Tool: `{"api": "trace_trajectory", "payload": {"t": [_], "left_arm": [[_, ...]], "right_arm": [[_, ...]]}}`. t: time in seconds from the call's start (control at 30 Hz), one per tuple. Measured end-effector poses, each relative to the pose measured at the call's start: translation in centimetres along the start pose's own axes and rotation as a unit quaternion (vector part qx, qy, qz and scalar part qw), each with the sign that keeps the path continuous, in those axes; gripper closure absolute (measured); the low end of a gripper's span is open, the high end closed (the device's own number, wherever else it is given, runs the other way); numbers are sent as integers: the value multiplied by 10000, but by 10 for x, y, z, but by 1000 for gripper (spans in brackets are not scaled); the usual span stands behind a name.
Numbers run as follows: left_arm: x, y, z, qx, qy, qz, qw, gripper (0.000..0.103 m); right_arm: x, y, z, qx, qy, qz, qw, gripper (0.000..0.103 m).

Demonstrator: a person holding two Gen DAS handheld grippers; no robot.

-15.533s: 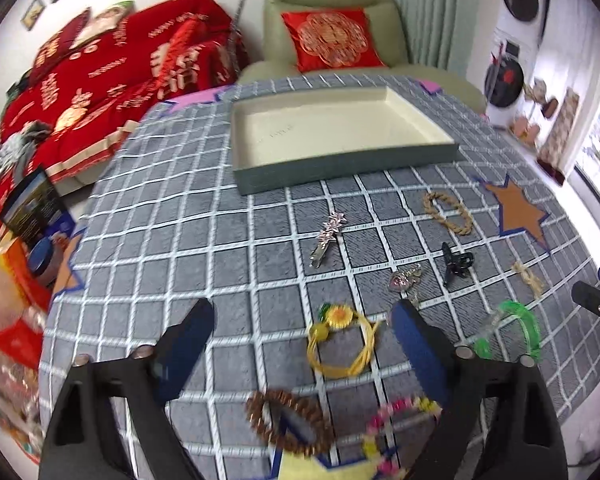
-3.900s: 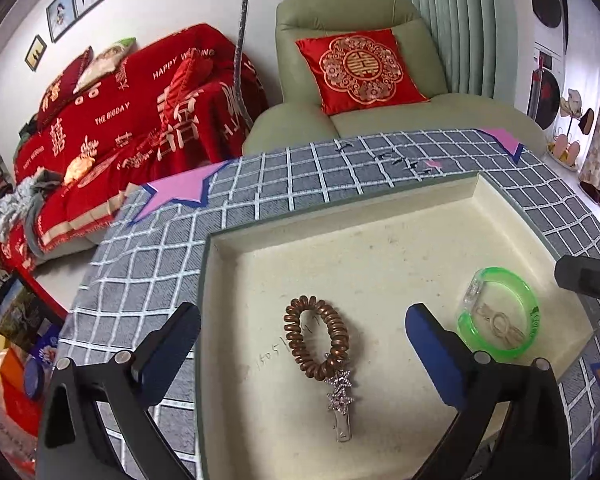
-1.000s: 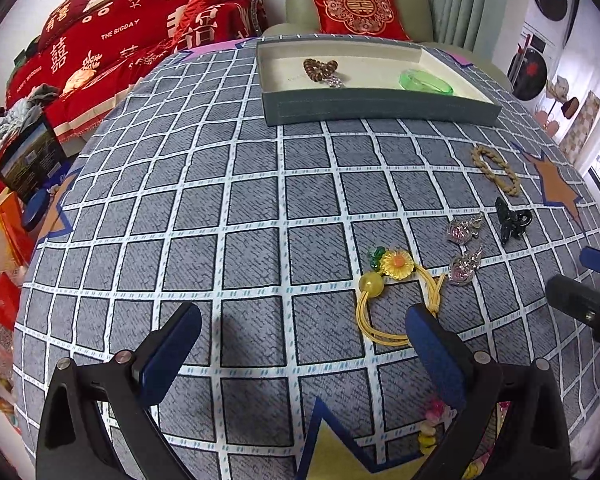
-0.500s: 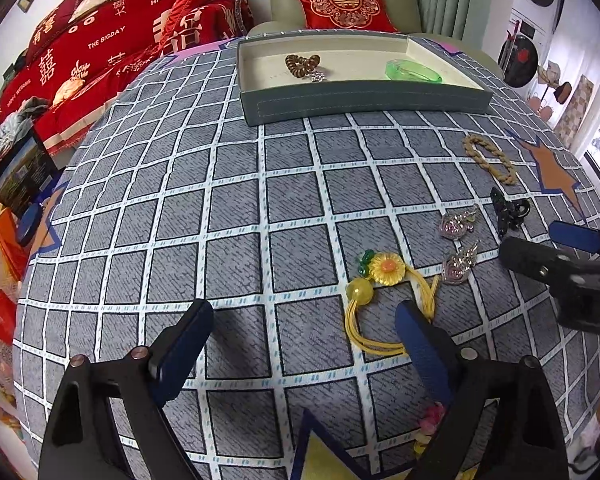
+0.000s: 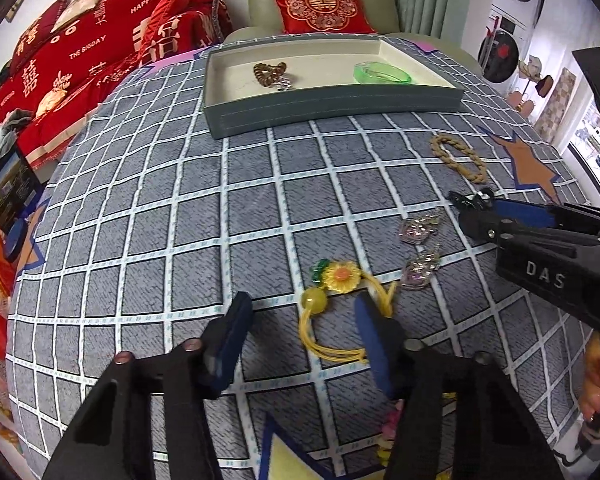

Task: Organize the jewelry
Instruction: 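Grasp the yellow flower hair tie with left tool while right tool grasps the black hair clip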

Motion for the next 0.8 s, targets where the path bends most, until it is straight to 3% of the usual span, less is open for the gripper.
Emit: {"api": "trace_trajectory", "payload": {"t": [0.07,0.13,0.17,0.5,0.8], "left_arm": [[0,-5,-1,67,-2,91,9999,55],[0,-11,-1,112,-3,204,9997,66],[0,-13,-2,128,-9,262,9996,78],[-2,-6,-10,395,-45,-51,9992,78],[-25,3,-38,557,-355,-265,9975,78]], "right_arm": [[0,-1,-1,-16,-29,-8,10000,78],[0,-3,-1,-51,-30,43,10000,82],[1,-4,-2,-95,-36,74,9999,82],[10,-14,-14,-591,-215,288,9976,82],[9,-19,-31,-823,-324,337,9955,82]]}}
Point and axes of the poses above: each gripper's, at about its wrist camera, not at the fingertips, and z roughly the way its jaws point, y to its left, x to its underside, the point moved 9 cm from there along z, roughly the way its jaws point, and after that the axes turned 9 degrees about -z, right-handed, at the moved point
